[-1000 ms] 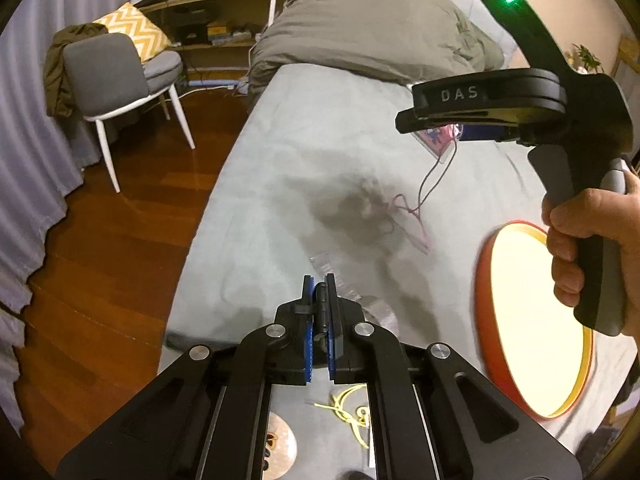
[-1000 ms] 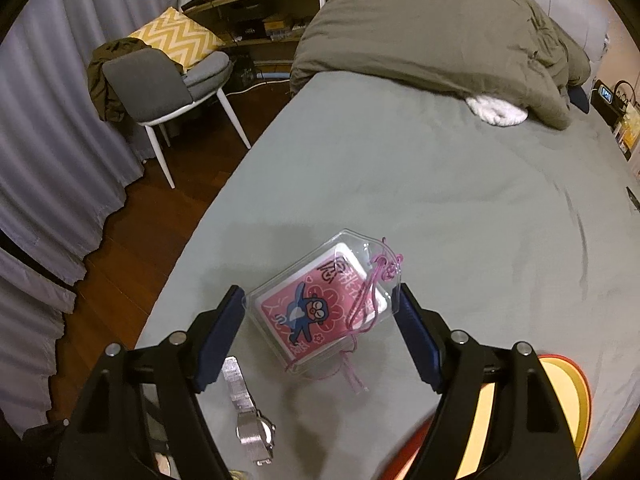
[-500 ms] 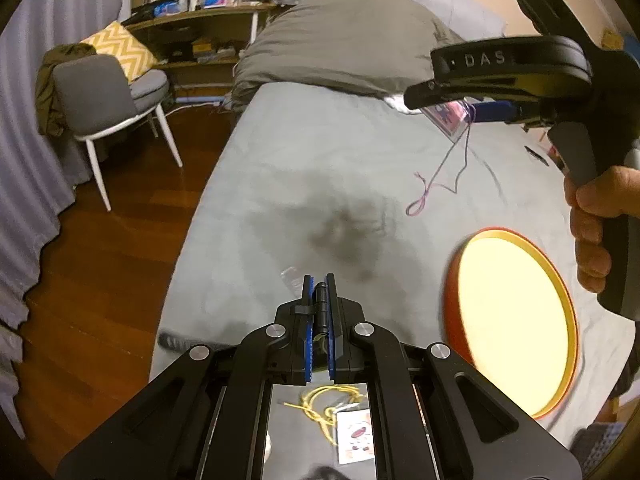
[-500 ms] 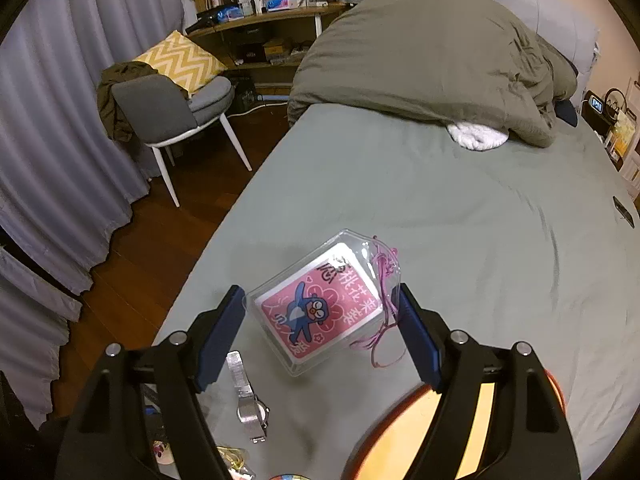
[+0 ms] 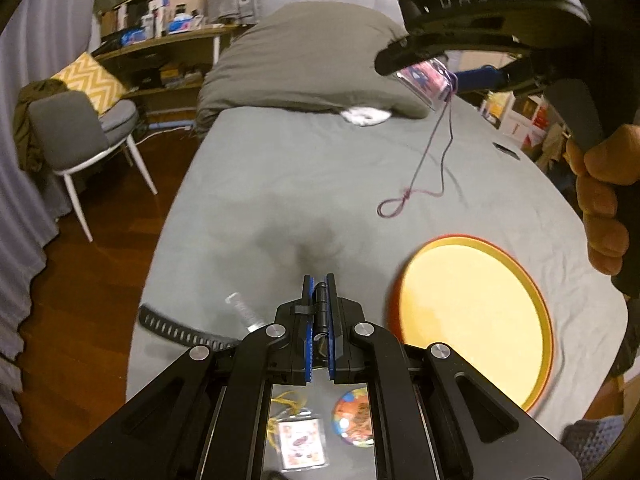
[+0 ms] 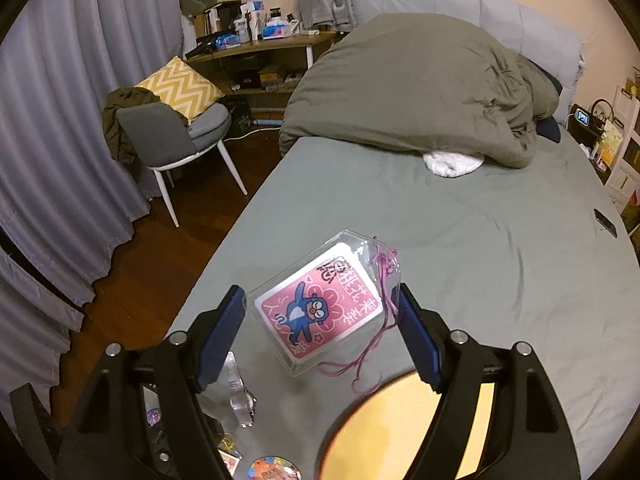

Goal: Organize jewelry
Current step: 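Carry the black band and pink badge with both tools over the yellow tray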

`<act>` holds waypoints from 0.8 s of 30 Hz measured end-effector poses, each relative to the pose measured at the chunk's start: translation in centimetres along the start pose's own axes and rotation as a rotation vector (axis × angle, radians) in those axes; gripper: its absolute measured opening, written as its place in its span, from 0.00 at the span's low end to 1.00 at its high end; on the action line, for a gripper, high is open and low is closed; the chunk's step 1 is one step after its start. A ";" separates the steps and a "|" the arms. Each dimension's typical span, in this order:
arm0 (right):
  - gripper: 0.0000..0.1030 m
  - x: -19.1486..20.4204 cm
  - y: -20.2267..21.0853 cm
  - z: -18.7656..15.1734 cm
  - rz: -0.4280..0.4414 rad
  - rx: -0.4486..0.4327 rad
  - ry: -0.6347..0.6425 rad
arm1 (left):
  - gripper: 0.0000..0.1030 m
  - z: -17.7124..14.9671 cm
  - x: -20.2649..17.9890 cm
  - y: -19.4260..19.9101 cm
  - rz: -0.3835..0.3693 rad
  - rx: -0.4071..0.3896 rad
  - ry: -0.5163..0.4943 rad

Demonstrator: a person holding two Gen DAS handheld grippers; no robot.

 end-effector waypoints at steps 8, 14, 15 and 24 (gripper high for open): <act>0.69 -2.9 2.8 -1.5 -0.030 -0.010 -0.008 | 0.05 -0.2 -4.3 0.0 -0.053 0.009 -0.051; 0.69 -5.5 4.8 -2.9 -0.056 -0.015 -0.023 | 0.05 -0.5 -7.5 0.2 -0.097 0.008 -0.078; 0.69 -5.9 5.1 -3.2 -0.060 -0.015 -0.026 | 0.05 -0.6 -8.2 0.1 -0.104 0.009 -0.082; 0.69 -10.4 7.5 -6.0 -0.098 -0.016 -0.059 | 0.05 -1.4 -14.1 -0.8 -0.154 0.024 -0.130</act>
Point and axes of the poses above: each gripper's, at about its wrist camera, not at the fingertips, and y roughly against the way its jaws point, x to its left, z to its top, the point moved 3 cm from there along -y, roughly the way its jaws point, and after that the axes turned 14 degrees about y, right-handed, at the moved point
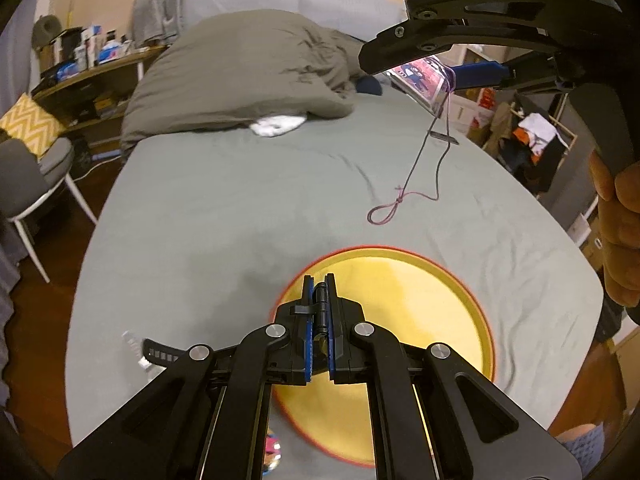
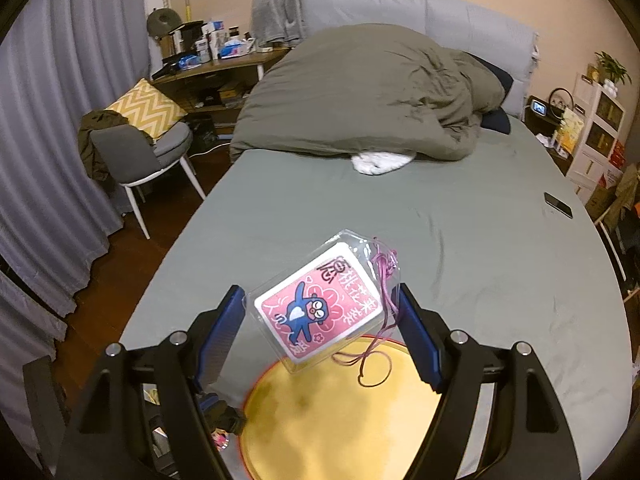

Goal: Organize jewelry
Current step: 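Carry the black band and pink badge with both tools over the yellow tray, then lower the pink badge onto the tray and open the right gripper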

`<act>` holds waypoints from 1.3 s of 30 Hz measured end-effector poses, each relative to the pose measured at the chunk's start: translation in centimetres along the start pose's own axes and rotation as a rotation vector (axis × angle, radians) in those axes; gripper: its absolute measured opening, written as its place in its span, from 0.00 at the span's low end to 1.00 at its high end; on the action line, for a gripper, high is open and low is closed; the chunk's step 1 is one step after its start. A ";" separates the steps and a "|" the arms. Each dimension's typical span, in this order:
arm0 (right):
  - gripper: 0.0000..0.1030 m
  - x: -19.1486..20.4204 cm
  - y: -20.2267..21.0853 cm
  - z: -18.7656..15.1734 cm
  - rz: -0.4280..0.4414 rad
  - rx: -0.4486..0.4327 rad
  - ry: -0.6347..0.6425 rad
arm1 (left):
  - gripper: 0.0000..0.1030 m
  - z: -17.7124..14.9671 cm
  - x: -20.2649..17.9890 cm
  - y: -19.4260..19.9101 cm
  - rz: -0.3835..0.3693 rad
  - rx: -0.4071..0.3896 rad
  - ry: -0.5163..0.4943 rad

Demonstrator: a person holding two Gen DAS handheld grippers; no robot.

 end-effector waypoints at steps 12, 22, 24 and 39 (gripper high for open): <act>0.69 -5.6 0.0 -3.9 -0.025 0.027 -0.054 | 0.05 -1.2 -6.7 -4.1 -0.044 0.068 -0.094; 0.69 -10.1 -1.0 -8.4 -0.029 0.066 -0.115 | 0.05 -4.0 -12.0 -7.0 -0.097 0.147 -0.182; 0.69 -10.7 -1.3 -9.2 -0.028 0.075 -0.121 | 0.05 -4.7 -12.9 -7.7 -0.111 0.167 -0.188; 0.69 -12.4 -3.3 -15.6 0.051 0.120 -0.156 | 0.05 -8.8 -15.7 -10.1 -0.162 0.278 -0.208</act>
Point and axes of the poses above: each gripper's, at about its wrist camera, not at the fingertips, and y roughly against the way its jaws point, x to its left, z to its top, the point moved 3 cm from there along -y, roughly the way its jaws point, and after that the axes turned 14 degrees about y, right-handed, at the moved point
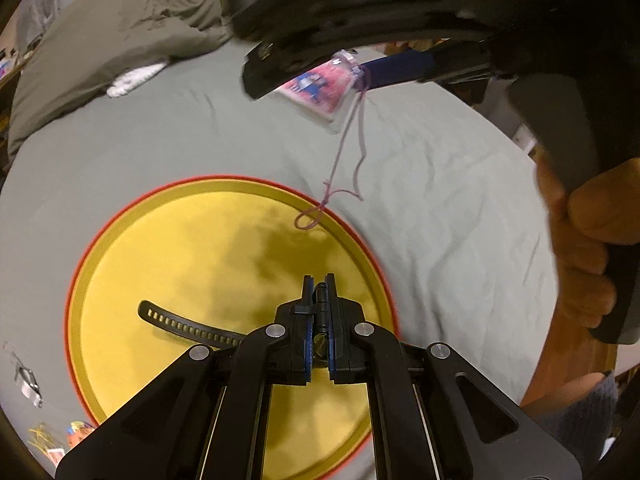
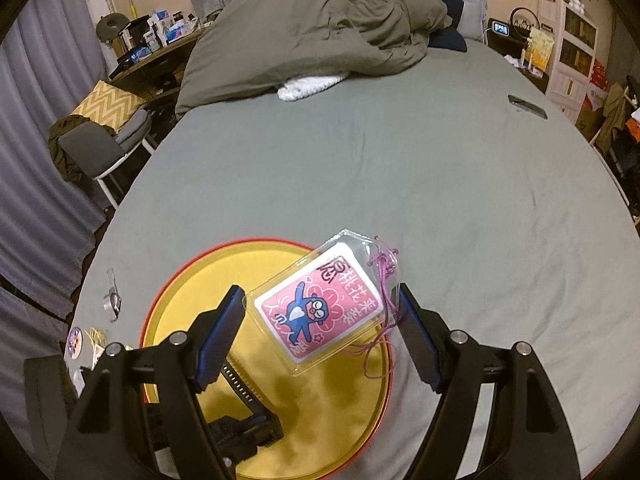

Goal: Organize jewelry
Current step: 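Lower the pink badge onto the tray and open the right gripper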

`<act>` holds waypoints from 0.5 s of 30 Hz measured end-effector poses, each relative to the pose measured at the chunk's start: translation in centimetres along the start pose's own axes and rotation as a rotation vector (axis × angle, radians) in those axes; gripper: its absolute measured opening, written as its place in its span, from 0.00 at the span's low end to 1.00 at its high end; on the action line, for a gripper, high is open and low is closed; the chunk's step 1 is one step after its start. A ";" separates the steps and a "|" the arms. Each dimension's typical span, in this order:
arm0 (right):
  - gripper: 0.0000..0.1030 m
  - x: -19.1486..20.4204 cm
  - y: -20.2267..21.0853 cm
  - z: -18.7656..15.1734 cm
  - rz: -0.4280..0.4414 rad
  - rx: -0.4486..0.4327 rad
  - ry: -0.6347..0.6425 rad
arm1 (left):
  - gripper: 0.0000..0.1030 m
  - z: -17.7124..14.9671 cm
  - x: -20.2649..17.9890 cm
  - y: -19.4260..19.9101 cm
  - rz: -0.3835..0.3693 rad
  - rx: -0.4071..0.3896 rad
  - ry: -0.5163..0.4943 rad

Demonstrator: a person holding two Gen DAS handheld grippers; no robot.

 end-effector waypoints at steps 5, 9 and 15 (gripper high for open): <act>0.69 0.1 -1.0 -1.2 0.048 0.006 -0.010 | 0.05 -1.0 -0.8 -0.4 -0.012 0.027 -0.021; 0.69 0.1 -2.8 -2.1 0.086 0.028 -0.029 | 0.05 -1.3 -1.0 -1.1 -0.013 0.049 -0.028; 0.69 0.2 -5.8 -4.1 0.169 0.052 -0.087 | 0.05 -1.7 -0.8 -1.9 -0.011 0.071 -0.033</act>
Point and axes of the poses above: each gripper's, at about its wrist camera, not at the fingertips, and y roughly against the way its jaws point, x to its left, z to its top, the point moved 3 cm from there along -y, roughly the way its jaws point, and after that the axes turned 14 degrees about y, right-handed, at the moved point
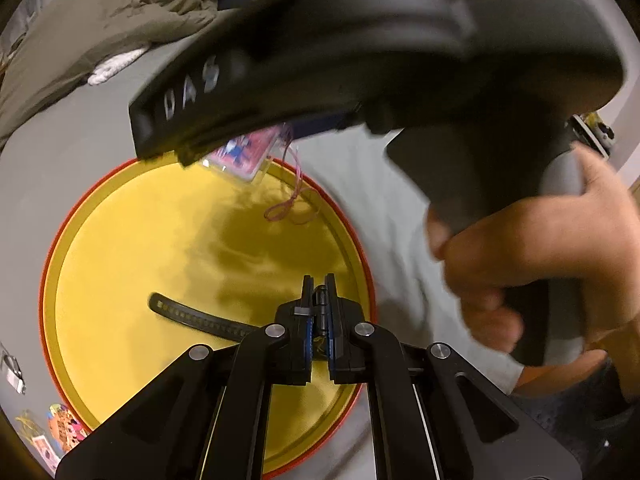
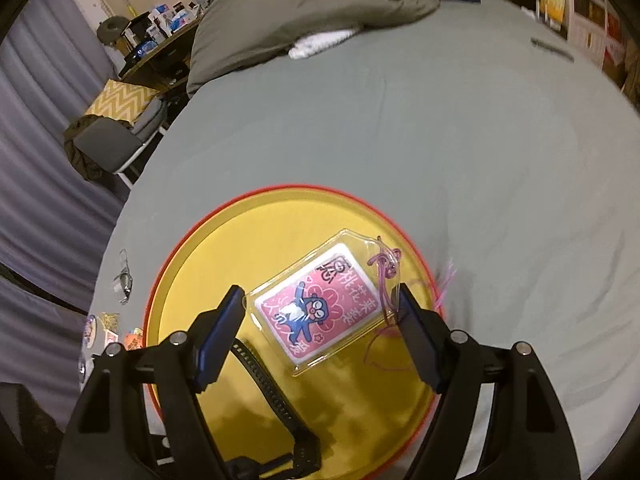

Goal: Organize jewelry
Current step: 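Lower the pink badge onto the tray and open the right gripper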

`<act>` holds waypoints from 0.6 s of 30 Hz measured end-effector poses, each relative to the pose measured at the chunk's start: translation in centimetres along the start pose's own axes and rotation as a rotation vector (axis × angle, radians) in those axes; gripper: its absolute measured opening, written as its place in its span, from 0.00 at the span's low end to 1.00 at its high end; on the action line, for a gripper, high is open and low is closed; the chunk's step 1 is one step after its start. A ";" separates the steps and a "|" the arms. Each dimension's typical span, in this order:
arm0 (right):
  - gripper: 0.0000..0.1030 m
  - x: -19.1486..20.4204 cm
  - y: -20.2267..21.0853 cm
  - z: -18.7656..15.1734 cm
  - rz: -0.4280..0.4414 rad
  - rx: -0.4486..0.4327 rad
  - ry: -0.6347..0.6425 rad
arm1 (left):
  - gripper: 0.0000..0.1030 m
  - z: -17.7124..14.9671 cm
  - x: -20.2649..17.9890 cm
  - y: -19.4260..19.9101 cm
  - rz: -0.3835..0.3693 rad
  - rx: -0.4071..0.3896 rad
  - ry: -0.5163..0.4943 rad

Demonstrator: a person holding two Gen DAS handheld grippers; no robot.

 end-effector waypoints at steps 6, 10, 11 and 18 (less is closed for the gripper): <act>0.69 -0.3 -2.3 -1.4 -0.014 0.028 0.026 | 0.05 0.5 0.2 -0.9 0.001 0.019 -0.006; 0.69 -0.5 -3.6 -2.0 -0.041 0.055 0.070 | 0.05 0.6 0.9 -2.2 -0.007 0.039 0.007; 0.69 -0.6 -3.8 -2.0 -0.047 0.060 0.080 | 0.05 0.6 1.0 -2.5 -0.012 0.045 0.011; 0.69 -1.2 -5.5 -3.2 -0.067 0.121 0.130 | 0.05 0.6 1.6 -4.7 0.001 0.080 0.019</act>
Point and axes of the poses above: each gripper's, at about its wrist camera, not at the fingertips, and y roughly against the way its jaws point, x to its left, z to its top, the point moved 3 cm from there along -y, roughly the way its jaws point, and after that the axes turned 14 degrees about y, right-handed, at the moved point
